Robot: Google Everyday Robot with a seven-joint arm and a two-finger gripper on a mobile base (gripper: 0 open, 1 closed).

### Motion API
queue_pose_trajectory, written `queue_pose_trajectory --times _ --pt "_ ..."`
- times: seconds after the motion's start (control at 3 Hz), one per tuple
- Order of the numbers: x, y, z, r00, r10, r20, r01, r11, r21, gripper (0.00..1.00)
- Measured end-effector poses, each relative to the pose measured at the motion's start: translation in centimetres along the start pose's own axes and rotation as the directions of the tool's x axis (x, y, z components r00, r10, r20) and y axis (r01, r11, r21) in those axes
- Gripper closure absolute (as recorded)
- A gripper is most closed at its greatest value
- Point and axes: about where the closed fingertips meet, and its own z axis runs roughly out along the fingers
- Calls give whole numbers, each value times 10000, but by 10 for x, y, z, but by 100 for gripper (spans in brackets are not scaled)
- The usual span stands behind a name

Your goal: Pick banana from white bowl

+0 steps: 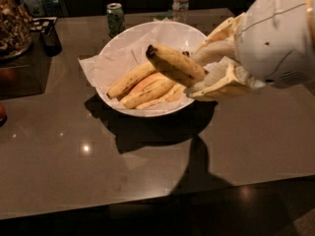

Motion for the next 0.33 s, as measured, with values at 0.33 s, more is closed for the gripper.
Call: queue_pose_trajectory --times 0.33 --pt "-12 -1 -6 9998 -213 -19 213 9997 143 100"
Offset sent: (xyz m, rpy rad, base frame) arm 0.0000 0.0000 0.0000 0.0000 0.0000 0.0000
